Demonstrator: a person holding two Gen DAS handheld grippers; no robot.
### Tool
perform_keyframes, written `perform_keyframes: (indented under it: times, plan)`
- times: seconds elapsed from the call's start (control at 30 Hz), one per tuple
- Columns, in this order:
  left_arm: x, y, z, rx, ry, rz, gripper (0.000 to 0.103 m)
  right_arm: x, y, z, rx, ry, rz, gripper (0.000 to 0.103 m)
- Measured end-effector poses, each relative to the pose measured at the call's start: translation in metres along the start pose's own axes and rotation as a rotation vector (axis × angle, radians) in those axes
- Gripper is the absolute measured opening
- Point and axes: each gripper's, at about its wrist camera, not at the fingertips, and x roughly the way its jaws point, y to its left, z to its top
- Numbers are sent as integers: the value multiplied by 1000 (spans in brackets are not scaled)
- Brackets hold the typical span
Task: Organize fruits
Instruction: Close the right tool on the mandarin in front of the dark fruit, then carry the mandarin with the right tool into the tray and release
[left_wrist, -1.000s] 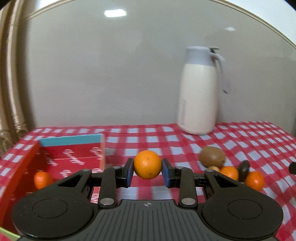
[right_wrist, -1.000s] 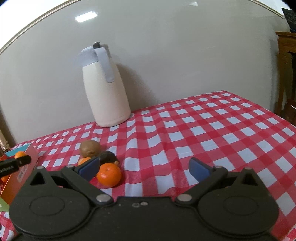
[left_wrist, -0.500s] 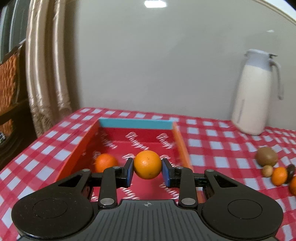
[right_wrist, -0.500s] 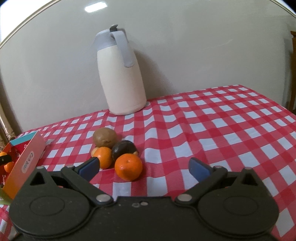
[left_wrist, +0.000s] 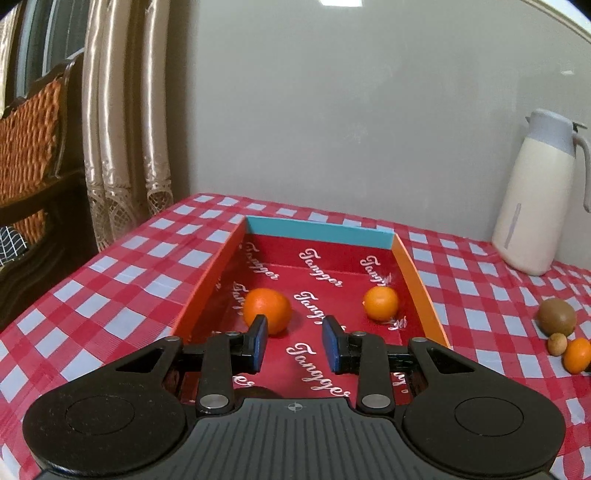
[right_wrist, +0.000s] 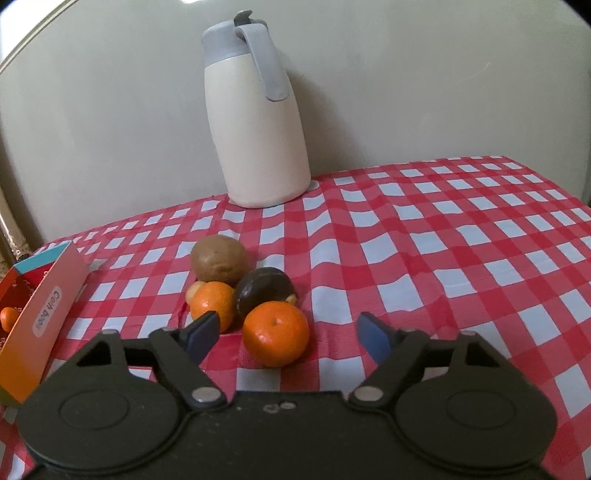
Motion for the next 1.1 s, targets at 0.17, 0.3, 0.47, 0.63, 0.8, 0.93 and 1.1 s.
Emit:
perform_keyframes:
  times: [0.17, 0.3, 0.47, 0.63, 0.8, 0.93, 1.1]
  plan:
    - [-8, 11, 0, -28, -12, -10, 33, 8, 3, -1, 2, 20, 2, 66]
    - [-16, 18, -1, -40, -22, -5, 33, 11, 7, -1, -11, 32, 10, 50]
    - [-23, 28, -4, -53, -26, 0, 33, 15, 9, -2, -22, 45, 7, 46]
    - [-29, 38, -5, -72, -24, 7, 33, 17, 9, -2, -23, 49, 6, 43]
    - [-34, 45, -9, -87, -21, 12, 34, 18, 10, -2, -32, 48, 1, 42]
    - [-37, 49, -10, -96, -21, 4, 43, 17, 12, -2, -39, 50, 8, 42]
    - [-41, 47, -13, -85, -24, 1, 47, 13, 16, -4, -59, 45, 14, 42]
